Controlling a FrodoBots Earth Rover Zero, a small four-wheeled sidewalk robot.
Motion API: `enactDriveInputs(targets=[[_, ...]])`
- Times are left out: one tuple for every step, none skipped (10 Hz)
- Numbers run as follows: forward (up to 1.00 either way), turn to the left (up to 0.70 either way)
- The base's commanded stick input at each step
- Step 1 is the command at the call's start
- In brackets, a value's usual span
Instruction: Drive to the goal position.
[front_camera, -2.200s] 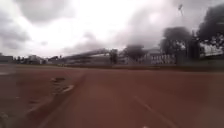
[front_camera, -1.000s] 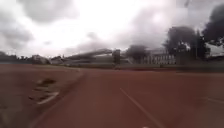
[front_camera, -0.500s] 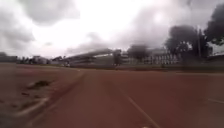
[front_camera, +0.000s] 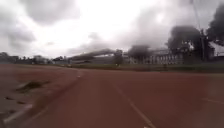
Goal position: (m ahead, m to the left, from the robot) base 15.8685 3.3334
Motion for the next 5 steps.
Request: enactDriveInputs(targets=[[1.00,0.00],[1.00,0.00],[1.00,0.00],[1.00,0.00],[1.00,0.00]])
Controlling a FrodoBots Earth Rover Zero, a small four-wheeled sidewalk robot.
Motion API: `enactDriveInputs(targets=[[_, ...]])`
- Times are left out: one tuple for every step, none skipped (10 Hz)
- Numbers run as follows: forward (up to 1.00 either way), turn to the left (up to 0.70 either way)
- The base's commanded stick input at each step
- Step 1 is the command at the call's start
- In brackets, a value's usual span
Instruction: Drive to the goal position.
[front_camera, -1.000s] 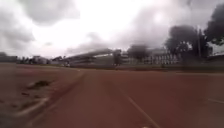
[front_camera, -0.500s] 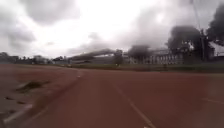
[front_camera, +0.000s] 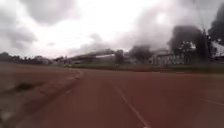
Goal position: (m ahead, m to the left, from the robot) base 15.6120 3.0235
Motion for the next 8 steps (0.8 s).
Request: enactDriveInputs(targets=[[1.00,0.00],[1.00,0.00],[1.00,0.00],[1.00,0.00],[1.00,0.00],[1.00,0.14],[1.00,0.34],[1.00,0.15]])
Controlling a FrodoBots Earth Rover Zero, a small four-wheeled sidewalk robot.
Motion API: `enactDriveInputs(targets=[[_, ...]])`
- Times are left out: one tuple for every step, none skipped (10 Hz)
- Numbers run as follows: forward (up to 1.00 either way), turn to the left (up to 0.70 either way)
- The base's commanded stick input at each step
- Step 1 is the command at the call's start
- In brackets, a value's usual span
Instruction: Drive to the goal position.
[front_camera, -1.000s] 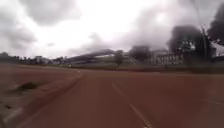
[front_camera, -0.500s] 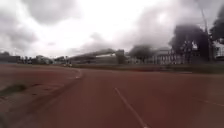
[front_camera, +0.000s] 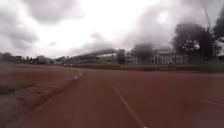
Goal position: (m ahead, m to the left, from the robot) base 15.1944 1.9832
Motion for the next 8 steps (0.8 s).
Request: enactDriveInputs(targets=[[1.00,0.00],[1.00,0.00],[1.00,0.00],[1.00,0.00],[1.00,0.00],[1.00,0.00],[1.00,0.00],[1.00,0.00]])
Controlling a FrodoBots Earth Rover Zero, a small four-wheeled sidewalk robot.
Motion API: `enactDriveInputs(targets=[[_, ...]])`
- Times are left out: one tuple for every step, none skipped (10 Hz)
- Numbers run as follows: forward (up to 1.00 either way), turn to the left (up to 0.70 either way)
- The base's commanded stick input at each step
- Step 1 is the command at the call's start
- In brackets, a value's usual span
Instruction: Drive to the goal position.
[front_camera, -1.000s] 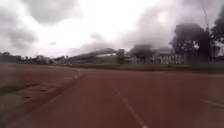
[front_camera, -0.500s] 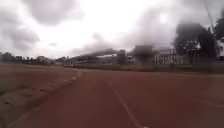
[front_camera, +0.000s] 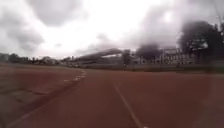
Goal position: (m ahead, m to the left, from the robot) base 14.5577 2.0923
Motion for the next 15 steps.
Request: enactDriveInputs(targets=[[1.00,0.00],[1.00,0.00],[1.00,0.00],[1.00,0.00],[1.00,0.00],[1.00,0.00],[1.00,0.00],[1.00,0.00],[1.00,0.00],[1.00,0.00],[1.00,0.00],[1.00,0.00],[1.00,0.00],[1.00,0.06],[1.00,0.28]])
